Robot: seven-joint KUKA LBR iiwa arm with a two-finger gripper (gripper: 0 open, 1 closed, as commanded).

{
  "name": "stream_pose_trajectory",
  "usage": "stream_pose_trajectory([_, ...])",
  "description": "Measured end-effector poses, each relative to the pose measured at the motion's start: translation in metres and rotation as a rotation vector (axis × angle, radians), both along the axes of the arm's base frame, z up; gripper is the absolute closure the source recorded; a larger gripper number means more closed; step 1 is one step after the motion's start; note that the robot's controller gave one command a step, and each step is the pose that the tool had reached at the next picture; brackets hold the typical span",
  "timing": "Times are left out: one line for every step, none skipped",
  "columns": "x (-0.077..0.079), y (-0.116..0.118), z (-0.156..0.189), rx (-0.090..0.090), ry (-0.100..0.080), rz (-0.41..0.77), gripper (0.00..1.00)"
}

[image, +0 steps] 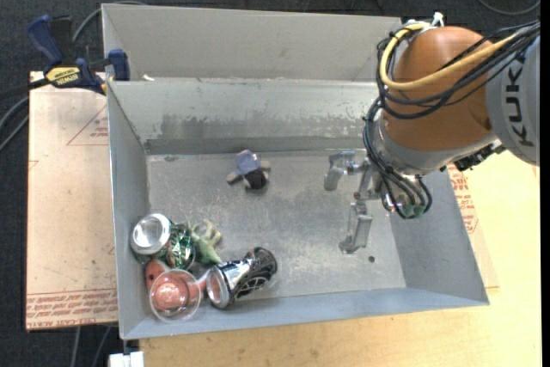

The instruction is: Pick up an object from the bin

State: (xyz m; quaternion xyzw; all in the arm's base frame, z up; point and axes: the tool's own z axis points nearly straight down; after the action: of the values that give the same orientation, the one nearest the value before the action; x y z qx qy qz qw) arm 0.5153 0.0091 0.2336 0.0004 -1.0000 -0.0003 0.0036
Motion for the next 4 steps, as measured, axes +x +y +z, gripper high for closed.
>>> stream_pose_trajectory([0.001,0.000,0.004,0.000,-0.008,-0.001,0.00])
stream_pose_trajectory([0.057,0.110,-0.148,0.002,-0.010,0.127,0.00])
stream_pose_trajectory([0.132,0.103,-0.072,0.001,-0.015,0.189,0.00])
stream_pose_trajectory([0.138,0.061,-0.134,0.004,-0.012,0.218,0.00])
